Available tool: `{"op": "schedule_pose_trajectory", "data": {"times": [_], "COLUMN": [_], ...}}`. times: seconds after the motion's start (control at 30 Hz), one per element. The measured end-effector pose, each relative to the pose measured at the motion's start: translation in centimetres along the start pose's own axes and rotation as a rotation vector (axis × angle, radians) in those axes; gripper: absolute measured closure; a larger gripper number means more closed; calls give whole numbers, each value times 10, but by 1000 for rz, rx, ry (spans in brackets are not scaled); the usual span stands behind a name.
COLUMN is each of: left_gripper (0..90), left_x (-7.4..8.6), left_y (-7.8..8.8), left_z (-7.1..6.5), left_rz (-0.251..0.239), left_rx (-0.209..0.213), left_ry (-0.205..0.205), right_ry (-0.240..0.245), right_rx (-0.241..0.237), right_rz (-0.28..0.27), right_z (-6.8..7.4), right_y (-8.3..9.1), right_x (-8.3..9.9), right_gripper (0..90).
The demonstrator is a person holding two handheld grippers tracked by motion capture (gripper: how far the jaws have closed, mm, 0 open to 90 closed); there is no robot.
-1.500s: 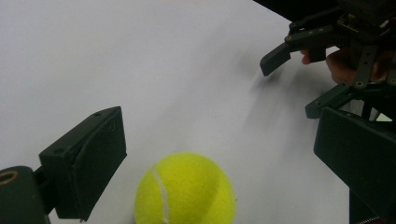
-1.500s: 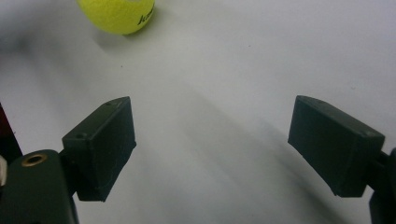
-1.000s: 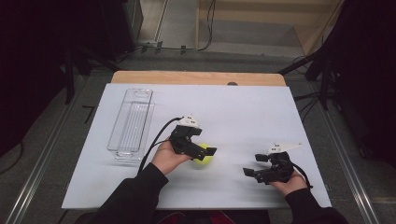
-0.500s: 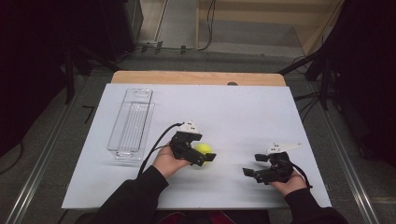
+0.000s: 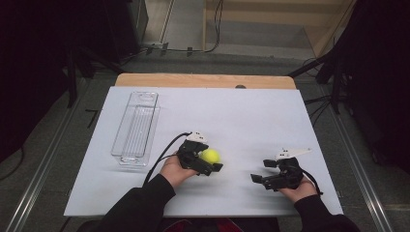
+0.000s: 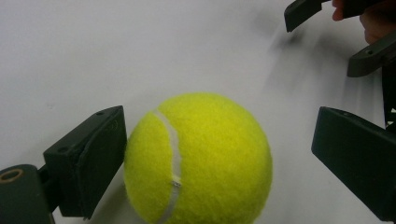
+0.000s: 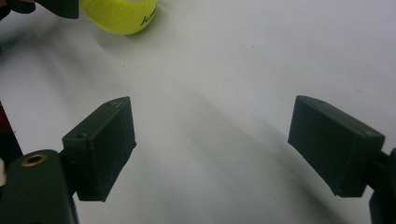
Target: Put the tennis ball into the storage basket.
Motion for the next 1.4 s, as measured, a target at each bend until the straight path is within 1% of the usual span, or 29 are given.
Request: {"op": "schedule_pose_trajectory", "data": {"times": [0.1,0.13,0.3,0.4,0.47,0.5,0.53,0.6,0.63,0.67,0.73,0.87,0.93,1.0,1.03,1.1,1.23,1.4], "left_gripper": [42,42,42,42,43,48,85,86,88,127,136,144,154,197,234,248,252,255], "left_x": [2,3,7,8,9,9,8,7,7,7,9,10,11,11,10,10,11,11], "left_y": [-1,-2,-6,-9,-10,-11,-11,-11,-11,-11,-12,-14,-15,-15,-14,-14,-13,-13], "left_z": [1,1,5,7,7,6,6,5,5,5,6,7,7,8,9,10,10,10], "left_rz": [9,9,20,28,31,31,28,20,18,20,25,43,43,42,34,35,40,40], "left_rx": [-5,-8,-31,-42,-61,-81,-98,-92,-97,-108,-132,-164,-181,-197,-204,-199,-194,-191], "left_ry": [-11,-6,-9,-19,-27,-29,-23,-13,-17,-30,-50,-61,-69,-71,-68,-64,-91,-95], "right_ry": [1,1,0,0,0,1,0,0,1,1,0,4,3,4,2,0,1,0], "right_rx": [0,0,1,1,2,2,2,2,3,2,2,1,2,2,3,5,3,2], "right_rz": [-1,-1,-1,-1,-1,-1,-1,-1,-1,-1,-1,-1,0,-2,-3,-2,-1,-2], "right_z": [0,0,0,0,0,0,0,0,0,0,0,0,0,0,0,0,0,0], "right_y": [0,0,0,0,0,0,1,1,1,1,1,1,1,1,2,2,2,2], "right_x": [0,0,0,0,0,0,0,0,0,0,0,0,0,0,0,0,0,0], "right_gripper": [129,129,129,129,129,129,129,129,129,129,129,129,129,129,129,129,129,129]}}
Point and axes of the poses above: each handheld gripper's, and its own axes: y roughly backward along the jaws, x roughly out of its underside, z roughly to its left, the point moved 5 cm from there along -y, roughly forward along the jaws, and after that the axes turned 10 degrees about -x, right-handed, at the moved point
